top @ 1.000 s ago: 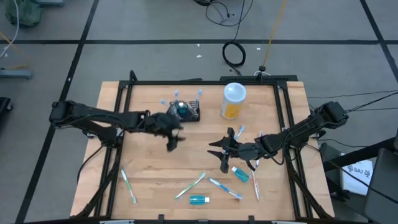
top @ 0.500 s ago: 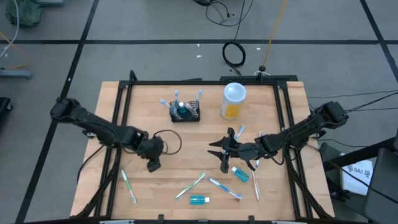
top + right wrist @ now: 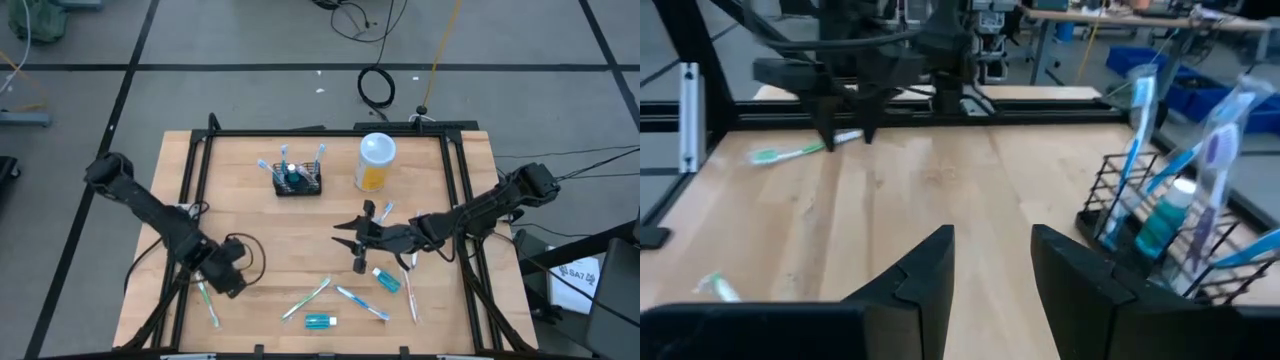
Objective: Pick & Place toothbrushing station
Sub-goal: Put the green toothbrush into the black mesh organizer
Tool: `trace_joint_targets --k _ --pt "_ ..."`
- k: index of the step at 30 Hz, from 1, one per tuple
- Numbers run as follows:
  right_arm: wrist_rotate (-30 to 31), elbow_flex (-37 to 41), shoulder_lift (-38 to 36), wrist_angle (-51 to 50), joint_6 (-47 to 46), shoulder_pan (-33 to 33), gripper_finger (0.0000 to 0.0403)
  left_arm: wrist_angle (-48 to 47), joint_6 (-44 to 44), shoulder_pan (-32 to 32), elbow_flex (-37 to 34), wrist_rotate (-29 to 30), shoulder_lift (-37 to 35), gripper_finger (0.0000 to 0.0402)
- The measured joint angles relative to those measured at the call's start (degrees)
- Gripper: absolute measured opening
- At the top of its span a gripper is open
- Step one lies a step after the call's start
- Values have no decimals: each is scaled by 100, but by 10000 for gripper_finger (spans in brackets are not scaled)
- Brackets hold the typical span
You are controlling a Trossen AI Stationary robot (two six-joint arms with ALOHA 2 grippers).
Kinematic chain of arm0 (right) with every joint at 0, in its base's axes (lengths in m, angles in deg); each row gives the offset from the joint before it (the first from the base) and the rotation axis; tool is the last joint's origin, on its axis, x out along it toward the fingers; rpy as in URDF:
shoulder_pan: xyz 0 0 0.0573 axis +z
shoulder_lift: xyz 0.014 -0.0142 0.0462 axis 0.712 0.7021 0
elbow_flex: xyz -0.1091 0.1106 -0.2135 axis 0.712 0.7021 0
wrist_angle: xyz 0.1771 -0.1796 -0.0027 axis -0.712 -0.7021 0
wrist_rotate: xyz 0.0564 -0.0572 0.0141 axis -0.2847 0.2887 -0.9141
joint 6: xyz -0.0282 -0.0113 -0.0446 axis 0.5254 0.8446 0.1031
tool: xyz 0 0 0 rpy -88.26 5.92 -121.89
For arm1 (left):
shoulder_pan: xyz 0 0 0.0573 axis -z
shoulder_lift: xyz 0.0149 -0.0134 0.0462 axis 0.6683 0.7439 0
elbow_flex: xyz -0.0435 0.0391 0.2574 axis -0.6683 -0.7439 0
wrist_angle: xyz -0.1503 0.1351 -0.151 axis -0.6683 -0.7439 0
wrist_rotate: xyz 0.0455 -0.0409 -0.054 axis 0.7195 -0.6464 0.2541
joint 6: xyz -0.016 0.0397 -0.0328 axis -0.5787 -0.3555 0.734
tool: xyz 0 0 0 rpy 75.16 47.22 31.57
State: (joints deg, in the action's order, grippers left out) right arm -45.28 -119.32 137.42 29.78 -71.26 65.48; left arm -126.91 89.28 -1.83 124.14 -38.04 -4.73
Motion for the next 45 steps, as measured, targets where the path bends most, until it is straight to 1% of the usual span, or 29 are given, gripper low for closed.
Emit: trace_joint_targets --k 3,6,10,13,16,21,24,28,31,33,36,41,45 --pt "-1 0 0 156 184 -135 130 -2 -206 373 0 -218 0 264" --pt "-1 0 0 258 281 -290 130 -10 -1133 788 0 -386 0 264" --pt "-1 0 0 313 285 -490 130 1 -2167 1410 0 -405 28 264" --pt "-3 0 0 355 287 -629 130 111 -2708 1777 -2 -389 153 264" --pt "-4 0 0 353 286 -740 130 410 -3207 2116 -2 -209 393 264" --pt "-21 0 0 353 287 -844 130 1046 -3633 2447 -4 -317 955 264" --pt "-21 0 0 353 287 -855 130 1230 -3922 2541 -4 -340 1323 264" --pt "-23 0 0 387 285 -855 130 1232 -4583 2611 21 31 1795 254" --pt "-23 0 0 383 287 -855 130 1241 -4885 2606 35 47 2016 234" --pt "-23 0 0 392 285 -855 130 1245 -4949 2581 39 37 2061 213" --pt "-23 0 0 396 286 -855 130 1262 -4958 2526 35 45 2057 173" --pt "-23 0 0 428 285 -853 130 1373 -5375 2459 21 98 2052 101" --pt "-25 0 0 455 285 -853 130 1538 -5295 2304 17 219 2002 52"
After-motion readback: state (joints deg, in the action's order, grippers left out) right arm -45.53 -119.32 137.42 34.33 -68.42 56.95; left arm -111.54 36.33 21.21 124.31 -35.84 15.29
